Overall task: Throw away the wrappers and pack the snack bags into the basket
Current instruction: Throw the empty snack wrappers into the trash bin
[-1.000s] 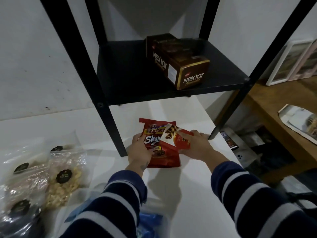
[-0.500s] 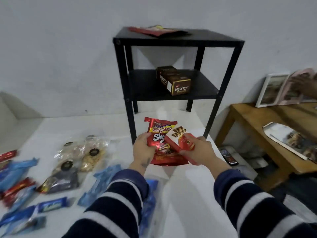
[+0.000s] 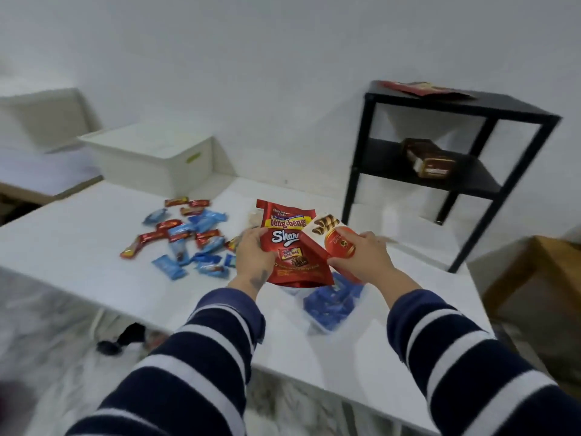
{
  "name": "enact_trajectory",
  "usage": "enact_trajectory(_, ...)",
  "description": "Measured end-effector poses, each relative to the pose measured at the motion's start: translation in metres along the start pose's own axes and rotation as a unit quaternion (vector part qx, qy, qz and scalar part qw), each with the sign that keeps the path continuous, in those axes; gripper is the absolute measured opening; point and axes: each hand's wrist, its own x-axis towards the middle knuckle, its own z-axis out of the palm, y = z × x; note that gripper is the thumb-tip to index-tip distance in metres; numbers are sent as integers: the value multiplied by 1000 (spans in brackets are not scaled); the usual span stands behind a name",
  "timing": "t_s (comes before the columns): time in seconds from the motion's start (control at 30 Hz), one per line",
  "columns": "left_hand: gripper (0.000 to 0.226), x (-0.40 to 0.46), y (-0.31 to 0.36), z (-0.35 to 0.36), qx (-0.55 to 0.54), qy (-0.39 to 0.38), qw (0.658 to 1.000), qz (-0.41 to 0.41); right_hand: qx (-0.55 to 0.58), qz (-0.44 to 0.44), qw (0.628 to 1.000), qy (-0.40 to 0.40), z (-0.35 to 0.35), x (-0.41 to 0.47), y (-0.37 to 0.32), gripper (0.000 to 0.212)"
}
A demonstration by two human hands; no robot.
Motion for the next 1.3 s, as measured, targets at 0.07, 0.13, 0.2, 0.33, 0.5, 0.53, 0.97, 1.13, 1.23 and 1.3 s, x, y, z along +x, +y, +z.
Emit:
enact_trajectory(0.07, 59, 0, -12, -42, 7, 41, 999, -21, -3, -39, 999, -14, 14, 3, -38, 77)
enact_trajectory(0.13, 59, -1, -26, -86, -13, 79, 996, -43, -8, -77, 997, -29, 31, 5, -79, 78)
enact_trajectory(0.2, 59, -3, -42, -131, -23, 120, 991, -56, -12, -113, 992, -48, 49, 8, -122, 79)
enact_trajectory(0.33, 58, -9, -78, -220, -29, 200, 976, -79, -31, -182, 979, -84, 94, 11, -213, 81)
enact_trajectory(0.5, 58, -14, -130, -340, 13, 268, 958, -105, -52, -255, 957, -128, 163, 4, -336, 82)
enact_trajectory(0.53, 58, -15, -140, -364, 37, 281, 953, -109, -53, -269, 952, -137, 178, 1, -361, 82)
enact_trajectory(0.97, 63, -39, -279, -608, 111, 363, 900, -214, -50, -376, 893, -243, 357, -54, -619, 79)
enact_trajectory(1.13, 65, -33, -332, -661, 86, 395, 877, -259, -87, -409, 861, -288, 422, -58, -689, 81)
enact_trajectory(1.23, 66, -23, -361, -690, 89, 409, 862, -287, -95, -424, 849, -301, 463, -52, -725, 81)
enact_trajectory(1.3, 66, -13, -383, -715, 93, 422, 845, -314, -98, -428, 838, -324, 497, -42, -757, 83)
